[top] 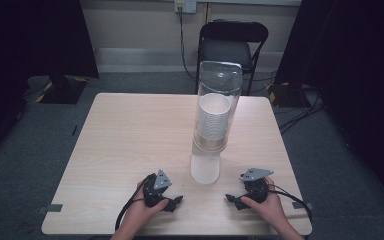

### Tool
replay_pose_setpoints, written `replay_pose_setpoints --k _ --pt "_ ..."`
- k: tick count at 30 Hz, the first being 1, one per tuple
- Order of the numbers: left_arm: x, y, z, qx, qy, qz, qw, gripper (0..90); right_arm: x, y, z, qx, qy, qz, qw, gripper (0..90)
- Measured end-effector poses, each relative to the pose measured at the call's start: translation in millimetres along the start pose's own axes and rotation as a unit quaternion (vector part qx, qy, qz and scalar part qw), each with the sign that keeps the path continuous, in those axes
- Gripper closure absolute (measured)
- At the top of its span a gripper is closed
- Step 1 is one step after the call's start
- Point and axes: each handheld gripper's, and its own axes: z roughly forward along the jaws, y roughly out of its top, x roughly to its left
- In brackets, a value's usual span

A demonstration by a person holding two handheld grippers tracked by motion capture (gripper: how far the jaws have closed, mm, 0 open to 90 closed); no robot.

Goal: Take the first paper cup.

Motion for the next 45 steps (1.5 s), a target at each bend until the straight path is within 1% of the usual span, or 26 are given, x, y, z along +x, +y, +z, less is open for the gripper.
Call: replay_pose_setpoints --k 4,6,8,10,11,12,13,14,15,16,18,19,20,21,22,26,28,31,34,35,36,37,38,42,44,45 --pt "-0.5 0.0 0.4 -0.003 -0.001 -0.007 1.0000 15.1 0.3 -0.2 -0.3 0.000 0.000 0.000 1.0000 1.9" --pt "0.1 0.1 0.0 0.000 0.000 -0.002 1.0000 15.1 0.6 -0.4 -0.4 -0.001 -0.002 -0.001 1.0000 2.4" --pt "-0.3 0.1 0.3 -0.002 0.000 -0.006 1.0000 15.1 1.4 -0.3 -1.4 -0.004 -0.003 0.004 1.0000 8.7" --pt "-0.4 0.2 0.5 -0.002 0.000 -0.006 1.0000 14.7 0.9 1.7 -3.0 -0.017 0.018 0.009 0.9997 20.6" --pt "0.0 0.3 0.5 0.001 0.000 -0.004 1.0000 14.7 0.9 1.7 -3.0 -0.017 0.018 0.009 0.9997 20.6" --pt "0.5 0.5 0.5 0.002 0.001 0.000 1.0000 14.3 0.4 7.1 -4.5 -0.030 0.026 0.026 0.9989 15.8" --pt "0.5 0.5 0.5 0.002 0.001 0.000 1.0000 14.1 0.4 7.1 -4.5 -0.030 0.026 0.026 0.9989 15.8" --pt "0.4 0.6 0.8 0.001 0.001 -0.001 1.0000 14.1 0.6 10.3 -4.9 -0.030 0.020 0.021 0.9991 14.7" --pt "0.6 0.8 1.0 0.002 0.001 -0.002 1.0000 13.0 2.2 23.7 -7.9 -0.043 0.022 0.008 0.9988 20.6" --pt "0.8 1.2 1.4 0.003 0.001 -0.002 1.0000 13.0 2.2 23.7 -7.9 -0.043 0.022 0.008 0.9988 20.6" --pt "0.6 1.8 2.7 0.003 0.004 -0.006 1.0000 11.5 3.4 34.7 -9.9 -0.056 0.024 0.006 0.9981 18.6" --pt "0.8 2.3 2.7 0.006 0.005 -0.005 1.0000 10.0 4.7 45.9 -12.0 -0.069 0.025 0.001 0.9973 19.3" --pt "0.6 2.5 3.3 0.005 0.005 -0.008 0.9999 10.0 4.7 45.9 -12.0 -0.069 0.025 0.001 0.9973 19.3" --pt "1.0 2.4 3.7 0.004 0.002 -0.007 1.0000 9.5 5.7 59.1 -14.2 -0.084 0.027 -0.001 0.9961 18.7" --pt "1.0 2.4 3.7 0.004 0.002 -0.007 1.0000 9.5 6.3 64.6 -14.6 -0.087 0.028 -0.004 0.9958 19.1" --pt "1.0 2.4 3.7 0.004 0.002 -0.007 1.0000 9.5 7.0 78.0 -15.4 -0.103 0.026 -0.003 0.9943 17.4" --pt "1.0 2.4 3.7 0.004 0.002 -0.007 1.0000 9.5 6.9 87.7 -16.2 -0.122 0.031 0.009 0.9920 17.3" --pt "1.0 2.4 3.7 0.004 0.002 -0.007 1.0000 9.5 4.8 100.3 -12.5 -0.141 0.014 0.008 0.9899 17.6" --pt "1.0 2.4 3.7 0.004 0.002 -0.007 1.0000 9.5 4.0 104.6 -8.9 -0.153 0.021 0.014 0.9879 18.3" --pt "1.0 2.4 3.8 0.004 0.002 -0.007 1.0000 9.5 3.5 106.3 -7.5 -0.162 0.018 0.017 0.9864 18.8" --pt "1.0 2.5 3.7 0.004 0.002 -0.007 1.0000 9.5 2.6 108.1 -5.1 -0.171 0.025 0.029 0.9846 19.0" --pt "1.0 2.5 3.7 0.004 0.002 -0.007 1.0000 9.5 2.6 108.1 -5.1 -0.171 0.025 0.029 0.9846 19.0" --pt "1.0 2.5 3.8 0.004 0.002 -0.007 1.0000 9.4 1.9 109.6 -2.0 -0.180 0.032 0.032 0.9827 20.3" --pt "0.7 2.8 3.7 0.006 0.005 -0.007 0.9999 9.2 2.3 112.2 0.2 -0.191 0.026 0.027 0.9809 21.5" --pt "0.7 2.8 3.7 0.006 0.005 -0.007 0.9999 9.2 4.2 117.7 2.8 -0.203 0.025 0.013 0.9787 23.0" --pt "0.7 2.8 3.7 0.006 0.005 -0.007 0.9999 9.2 4.2 117.7 2.8 -0.203 0.025 0.013 0.9787 23.0"
